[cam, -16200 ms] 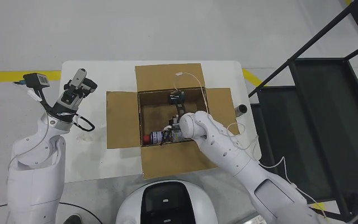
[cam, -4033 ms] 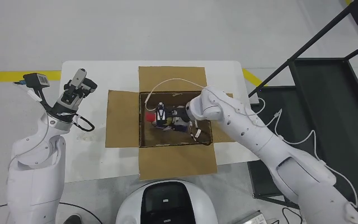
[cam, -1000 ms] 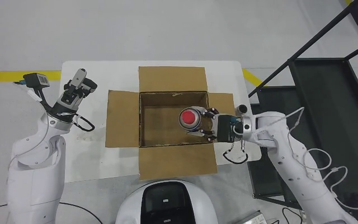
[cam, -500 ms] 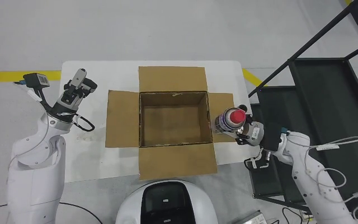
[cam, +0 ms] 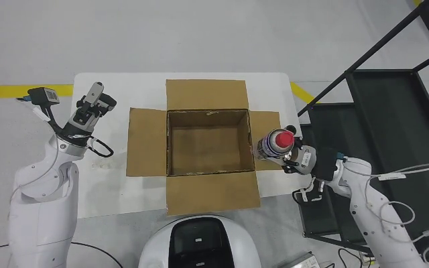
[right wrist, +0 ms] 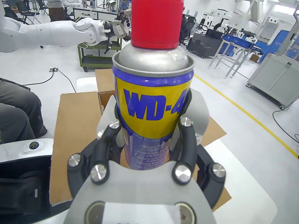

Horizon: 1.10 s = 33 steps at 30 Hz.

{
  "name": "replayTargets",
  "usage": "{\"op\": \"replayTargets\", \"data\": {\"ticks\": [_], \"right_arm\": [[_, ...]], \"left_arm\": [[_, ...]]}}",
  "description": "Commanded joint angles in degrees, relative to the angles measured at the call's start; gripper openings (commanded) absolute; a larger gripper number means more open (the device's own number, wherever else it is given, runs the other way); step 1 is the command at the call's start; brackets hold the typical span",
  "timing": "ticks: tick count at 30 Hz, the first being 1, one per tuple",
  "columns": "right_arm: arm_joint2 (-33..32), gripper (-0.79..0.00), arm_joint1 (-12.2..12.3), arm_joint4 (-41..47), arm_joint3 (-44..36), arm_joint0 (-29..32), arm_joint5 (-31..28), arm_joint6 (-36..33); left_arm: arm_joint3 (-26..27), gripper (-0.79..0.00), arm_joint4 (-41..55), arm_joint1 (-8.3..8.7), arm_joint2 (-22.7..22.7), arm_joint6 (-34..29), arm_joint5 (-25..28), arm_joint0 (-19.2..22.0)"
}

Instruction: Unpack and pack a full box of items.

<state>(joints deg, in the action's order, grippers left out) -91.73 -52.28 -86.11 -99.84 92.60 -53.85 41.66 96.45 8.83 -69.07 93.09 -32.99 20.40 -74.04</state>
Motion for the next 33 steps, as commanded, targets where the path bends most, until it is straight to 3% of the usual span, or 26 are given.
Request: {"op": "replayTargets", "data": {"ticks": [1, 9, 15, 23, 29, 33], "right_arm": [[0.00, -0.785, 0.00, 0.00, 0.00, 0.00, 0.00, 0.00], [-0.87, -0.785, 0.06, 2.43, -0.71, 0.95, -0.64, -0.67], [-3.21, -0.785, 0.35, 4.77, 3.02, 3.93, -3.88, 4.89], [-4.52, -0.785, 1.21, 7.75, 10.27, 9.09, 0.36, 9.14], [-1.38, -0.785, 1.81, 5.11, 14.90, 8.29, 5.70, 14.49], [-1.38, -0.785, 1.81, 5.11, 14.90, 8.29, 5.70, 14.49]], "left_arm": [[0.00, 0.000, 0.00, 0.00, 0.00, 0.00, 0.00, 0.00], [0.00, 0.000, 0.00, 0.00, 0.00, 0.00, 0.00, 0.00], [0.00, 0.000, 0.00, 0.00, 0.00, 0.00, 0.00, 0.00], [0.00, 0.000, 0.00, 0.00, 0.00, 0.00, 0.00, 0.00], [0.00, 0.000, 0.00, 0.00, 0.00, 0.00, 0.00, 0.00], [0.00, 0.000, 0.00, 0.00, 0.00, 0.00, 0.00, 0.00]]}}
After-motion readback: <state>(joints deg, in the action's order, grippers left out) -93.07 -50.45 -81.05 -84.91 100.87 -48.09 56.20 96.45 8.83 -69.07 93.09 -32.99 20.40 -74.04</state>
